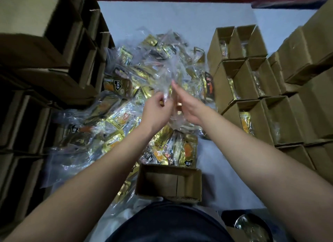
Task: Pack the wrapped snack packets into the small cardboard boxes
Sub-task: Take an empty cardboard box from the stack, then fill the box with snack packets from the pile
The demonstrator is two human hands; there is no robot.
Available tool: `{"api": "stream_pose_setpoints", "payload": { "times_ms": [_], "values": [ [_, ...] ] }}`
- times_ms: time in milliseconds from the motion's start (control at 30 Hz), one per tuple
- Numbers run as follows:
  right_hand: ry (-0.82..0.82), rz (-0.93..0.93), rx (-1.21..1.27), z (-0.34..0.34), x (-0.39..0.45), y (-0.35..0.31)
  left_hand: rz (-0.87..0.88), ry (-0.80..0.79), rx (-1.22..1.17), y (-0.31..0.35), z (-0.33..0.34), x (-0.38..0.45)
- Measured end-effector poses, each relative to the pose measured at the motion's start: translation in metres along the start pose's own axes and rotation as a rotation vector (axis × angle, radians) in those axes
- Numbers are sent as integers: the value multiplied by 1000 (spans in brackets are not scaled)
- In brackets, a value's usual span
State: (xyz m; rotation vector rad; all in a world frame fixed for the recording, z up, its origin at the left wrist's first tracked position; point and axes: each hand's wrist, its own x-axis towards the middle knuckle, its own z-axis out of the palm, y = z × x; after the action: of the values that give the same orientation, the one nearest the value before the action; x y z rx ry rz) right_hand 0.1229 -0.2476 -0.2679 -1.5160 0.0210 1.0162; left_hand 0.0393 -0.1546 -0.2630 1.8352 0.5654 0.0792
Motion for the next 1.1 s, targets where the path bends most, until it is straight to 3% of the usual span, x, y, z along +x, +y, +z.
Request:
{"api": "stream_pose_setpoints", "payload": {
  "times_ms": [133,233,300,367,433,500,600,733,900,1100],
  "values": [
    [-11,-33,123,5,-21,-19,113,-73,53,31,-12,-14],
    [6,-105,180,-4,-38,-28,138,-229,-137,42,-27,-24],
    [31,-154,203,-16,-53,-29,147,-219,-227,34,-41,-31],
    [-34,-170,186,-31,-70,-24,136,-150,-151,12,-54,-40],
    [-203,-116,117,-40,-90,-15,61,-178,86,-22,-64,-53],
    [-347,-30,-94,-40,-102,-1,-34,-371,296,-58,-68,-67],
    [-554,-73,-731,-17,-109,19,-127,-614,511,-102,-64,-88],
    [-770,71,-1215,19,-105,49,-281,-572,346,-129,-59,-111],
    [-675,203,-1353,37,-95,95,-275,-500,332,-133,-55,-119],
    [-594,100,-1460,57,-82,159,-254,-464,326,-137,-50,-121]
  ]
}}
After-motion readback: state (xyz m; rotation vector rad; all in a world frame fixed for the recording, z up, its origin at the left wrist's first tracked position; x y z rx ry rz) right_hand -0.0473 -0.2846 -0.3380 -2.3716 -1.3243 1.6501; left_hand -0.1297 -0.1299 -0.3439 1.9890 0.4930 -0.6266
